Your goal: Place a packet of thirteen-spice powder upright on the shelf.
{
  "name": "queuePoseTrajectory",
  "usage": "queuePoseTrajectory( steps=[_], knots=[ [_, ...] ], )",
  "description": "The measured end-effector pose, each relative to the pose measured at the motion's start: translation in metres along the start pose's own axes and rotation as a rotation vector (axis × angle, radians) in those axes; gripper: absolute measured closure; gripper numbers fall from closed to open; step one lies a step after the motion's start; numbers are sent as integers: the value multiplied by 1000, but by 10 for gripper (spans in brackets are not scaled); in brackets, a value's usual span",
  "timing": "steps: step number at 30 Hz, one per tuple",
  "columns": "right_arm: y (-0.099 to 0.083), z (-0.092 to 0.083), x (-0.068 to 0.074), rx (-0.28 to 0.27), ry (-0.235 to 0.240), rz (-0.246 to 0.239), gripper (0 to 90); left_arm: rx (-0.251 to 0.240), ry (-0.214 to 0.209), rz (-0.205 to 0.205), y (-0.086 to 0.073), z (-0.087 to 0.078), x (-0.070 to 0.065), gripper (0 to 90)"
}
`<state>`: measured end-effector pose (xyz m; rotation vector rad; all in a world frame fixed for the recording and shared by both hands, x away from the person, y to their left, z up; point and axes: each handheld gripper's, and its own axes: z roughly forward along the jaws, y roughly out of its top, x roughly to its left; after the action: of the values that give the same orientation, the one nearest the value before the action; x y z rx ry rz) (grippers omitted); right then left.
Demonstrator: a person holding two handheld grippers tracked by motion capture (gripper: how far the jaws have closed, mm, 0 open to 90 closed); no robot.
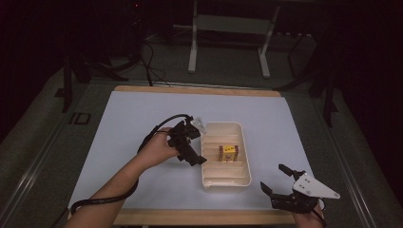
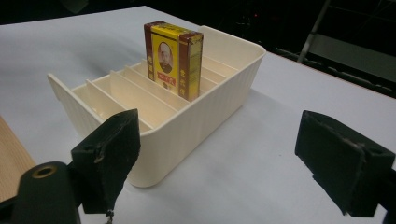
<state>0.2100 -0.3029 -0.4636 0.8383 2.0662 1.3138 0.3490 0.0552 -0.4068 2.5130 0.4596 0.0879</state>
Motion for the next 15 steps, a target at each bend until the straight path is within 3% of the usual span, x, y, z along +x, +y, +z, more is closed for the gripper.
queuePoseTrajectory(
  steps=[3, 8, 9, 11, 12, 15],
  knots=[
    [0, 0, 0, 0, -1, 1, 141, -5, 15, -7, -10, -3, -1, 14],
    [0, 0, 0, 1, -3, 0, 141, -39, 18, -58, -29, -12, -2, 14],
    [0, 0, 0, 1, -4, 0, 141, -36, 38, -57, -32, -14, -3, 14],
    [0, 0, 0, 1, -4, 1, 141, -36, 38, -57, -32, -14, -3, 14],
    [0, 0, 0, 0, -4, 2, 142, -47, 47, -85, -46, -17, -4, 14],
    [0, 0, 0, 0, -5, 2, 141, -65, 52, -115, -54, -20, -4, 14]
  ],
)
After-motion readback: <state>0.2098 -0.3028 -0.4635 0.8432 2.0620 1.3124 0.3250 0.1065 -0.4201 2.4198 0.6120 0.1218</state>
